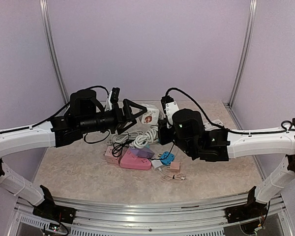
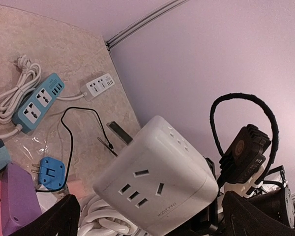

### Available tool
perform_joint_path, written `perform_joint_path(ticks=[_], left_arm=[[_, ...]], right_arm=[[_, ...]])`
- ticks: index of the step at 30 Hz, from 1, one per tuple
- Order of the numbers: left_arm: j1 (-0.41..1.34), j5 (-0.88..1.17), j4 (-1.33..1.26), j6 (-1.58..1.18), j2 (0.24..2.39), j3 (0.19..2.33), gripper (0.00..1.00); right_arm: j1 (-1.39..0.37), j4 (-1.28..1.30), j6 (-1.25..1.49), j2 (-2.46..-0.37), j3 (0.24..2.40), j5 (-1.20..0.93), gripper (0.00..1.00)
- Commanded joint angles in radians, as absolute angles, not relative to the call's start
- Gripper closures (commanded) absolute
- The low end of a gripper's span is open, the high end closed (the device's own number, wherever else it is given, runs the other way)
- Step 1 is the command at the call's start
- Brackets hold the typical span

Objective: Pull the plug off the socket

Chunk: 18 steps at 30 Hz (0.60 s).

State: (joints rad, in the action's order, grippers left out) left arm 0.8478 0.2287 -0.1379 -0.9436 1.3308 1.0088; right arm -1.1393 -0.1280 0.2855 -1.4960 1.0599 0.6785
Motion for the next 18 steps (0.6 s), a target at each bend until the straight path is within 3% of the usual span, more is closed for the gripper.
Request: perform_joint_path(ticks=[1, 18], left_arm=[[0.854, 0.241, -0.198, -1.032, 1.367, 1.041, 0.01], [0.841, 0.247, -0.275, -1.206, 1.419, 1.011, 0.01]], right_arm=[[-1.150, -0.158, 0.261, -1.525, 1.104, 0.759, 1.00], [-1.196, -0.202, 0.176, -1.569, 1.121, 0.857, 1.00]])
